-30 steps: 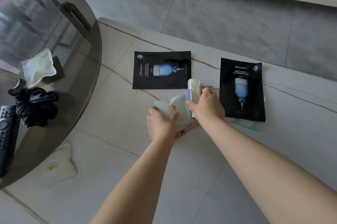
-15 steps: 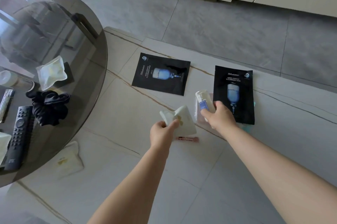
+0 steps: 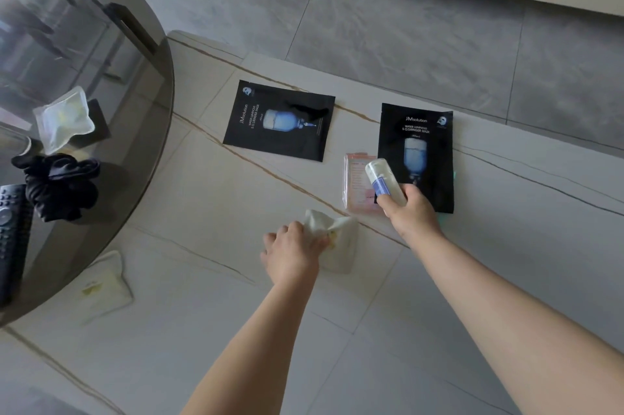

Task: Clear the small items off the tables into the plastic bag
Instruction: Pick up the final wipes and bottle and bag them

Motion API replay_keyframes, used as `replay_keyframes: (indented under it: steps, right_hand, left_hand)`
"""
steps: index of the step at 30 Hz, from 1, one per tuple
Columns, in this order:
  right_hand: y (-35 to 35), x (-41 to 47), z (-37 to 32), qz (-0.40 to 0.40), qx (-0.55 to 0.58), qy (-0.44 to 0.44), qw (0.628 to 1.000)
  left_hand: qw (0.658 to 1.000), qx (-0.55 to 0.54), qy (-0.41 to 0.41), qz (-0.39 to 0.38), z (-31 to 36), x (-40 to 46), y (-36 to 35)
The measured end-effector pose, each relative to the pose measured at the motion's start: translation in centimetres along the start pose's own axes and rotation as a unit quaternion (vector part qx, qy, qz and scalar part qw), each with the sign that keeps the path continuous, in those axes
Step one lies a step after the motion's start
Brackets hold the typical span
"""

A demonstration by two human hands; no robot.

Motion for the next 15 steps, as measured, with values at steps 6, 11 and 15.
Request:
replay_keyframes:
  steps: [6, 11, 15]
  right_hand:
    - [-0.7, -0.3, 0.1, -0.015, -0.021, 0.021, 0.999]
    - [-0.4, -1.0, 1.4, -0.026, -0.046, 0.019, 0.998]
    - [0.4, -1.6, 2.3, -0.039, -0.012, 0.004, 0.999]
  left_hand:
    - [0.994, -0.09, 0.046, -0.031, 0.5, -1.0, -0.6]
    - [0.983, -0.16, 0.078, -0.048, 1.0, -1.3, -0.9]
    - [0.969, -0.209, 0.1, -0.084, 0.5, -1.6, -1.5]
Point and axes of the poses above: each hand's wrist, its own x-axis towards the middle knuckle, its own y-axis out of the back of the hand, z = x × y, the point moved 2 cm from there along x, towards the middle knuckle, and after that the axes turned 15 degrees about x, right-handed, at the moved point
